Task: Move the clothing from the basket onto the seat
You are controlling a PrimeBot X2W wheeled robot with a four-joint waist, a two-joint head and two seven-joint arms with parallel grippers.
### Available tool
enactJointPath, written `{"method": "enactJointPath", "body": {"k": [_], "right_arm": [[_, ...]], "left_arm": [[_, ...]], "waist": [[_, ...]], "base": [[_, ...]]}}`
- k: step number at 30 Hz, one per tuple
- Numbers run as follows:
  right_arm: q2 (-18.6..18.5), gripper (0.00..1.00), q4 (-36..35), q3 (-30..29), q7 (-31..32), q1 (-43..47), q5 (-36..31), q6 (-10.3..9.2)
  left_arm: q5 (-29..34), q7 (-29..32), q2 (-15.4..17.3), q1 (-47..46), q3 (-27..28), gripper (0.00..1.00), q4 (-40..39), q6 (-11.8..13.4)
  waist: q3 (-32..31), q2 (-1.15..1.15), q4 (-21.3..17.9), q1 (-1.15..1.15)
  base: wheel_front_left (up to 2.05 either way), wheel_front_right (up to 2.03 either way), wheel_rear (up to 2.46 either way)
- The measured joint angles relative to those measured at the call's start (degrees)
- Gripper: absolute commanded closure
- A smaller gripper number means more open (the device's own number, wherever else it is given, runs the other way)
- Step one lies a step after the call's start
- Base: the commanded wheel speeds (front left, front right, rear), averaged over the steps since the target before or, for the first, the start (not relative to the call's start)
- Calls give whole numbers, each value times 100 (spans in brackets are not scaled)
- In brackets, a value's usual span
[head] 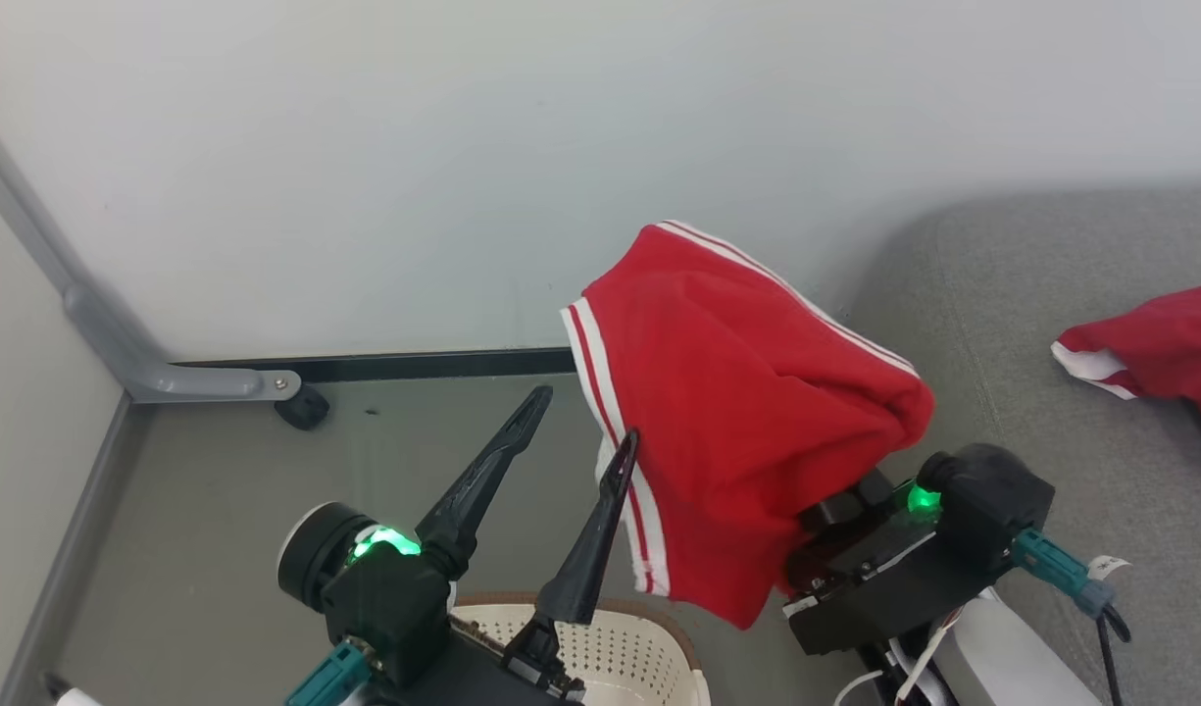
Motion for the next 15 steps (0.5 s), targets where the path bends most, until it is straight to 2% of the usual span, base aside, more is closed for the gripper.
{"method": "enactJointPath", "body": {"k": [15], "right_arm": [[-266, 100, -188, -516, -97, 45, 5, -325]], "left_arm": [[162, 116, 191, 418, -313, 0, -104, 2]], "waist": [[205, 0, -465, 0]], "base": [[0, 0, 0]]}}
